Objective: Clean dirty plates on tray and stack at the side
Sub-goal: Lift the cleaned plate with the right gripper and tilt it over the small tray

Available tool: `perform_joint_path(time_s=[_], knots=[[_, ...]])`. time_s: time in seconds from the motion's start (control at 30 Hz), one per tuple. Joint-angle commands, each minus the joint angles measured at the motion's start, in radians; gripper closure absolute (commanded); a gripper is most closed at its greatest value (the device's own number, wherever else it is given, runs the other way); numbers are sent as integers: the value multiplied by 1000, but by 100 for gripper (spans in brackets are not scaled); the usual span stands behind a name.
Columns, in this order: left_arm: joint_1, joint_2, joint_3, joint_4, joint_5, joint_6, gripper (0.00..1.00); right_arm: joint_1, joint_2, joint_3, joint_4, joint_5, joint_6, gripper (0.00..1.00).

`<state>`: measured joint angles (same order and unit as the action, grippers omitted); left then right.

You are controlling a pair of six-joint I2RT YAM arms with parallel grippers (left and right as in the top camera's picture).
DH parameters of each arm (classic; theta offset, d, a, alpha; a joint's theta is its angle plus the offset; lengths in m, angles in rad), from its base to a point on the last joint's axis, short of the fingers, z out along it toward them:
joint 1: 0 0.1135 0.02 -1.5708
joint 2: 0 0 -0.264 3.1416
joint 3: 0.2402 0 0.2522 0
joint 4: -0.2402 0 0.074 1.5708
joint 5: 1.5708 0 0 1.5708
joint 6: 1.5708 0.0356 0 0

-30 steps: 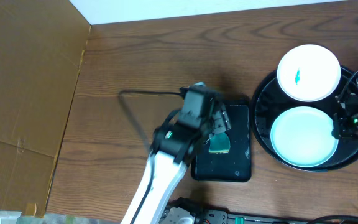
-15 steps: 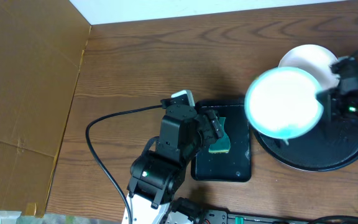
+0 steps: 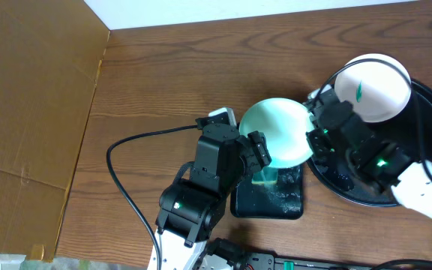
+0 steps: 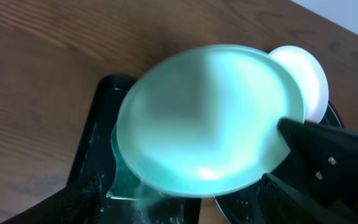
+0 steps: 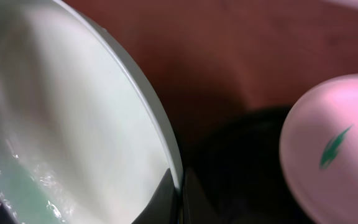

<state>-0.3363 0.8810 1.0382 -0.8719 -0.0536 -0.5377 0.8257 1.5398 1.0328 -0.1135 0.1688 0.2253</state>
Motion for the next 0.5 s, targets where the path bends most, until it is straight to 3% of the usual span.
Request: perform_joint_path(time_s=[0.0,0.23,0.47], knots=[[4,2,17,-3,2,10,20,43,-20,13,57,179,-74,99],[4,2,17,-3,2,10,20,108,-44,13,118,285,-200,99],[4,2,17,-3,2,10,20,156,-67,13,132,402,-235,99]])
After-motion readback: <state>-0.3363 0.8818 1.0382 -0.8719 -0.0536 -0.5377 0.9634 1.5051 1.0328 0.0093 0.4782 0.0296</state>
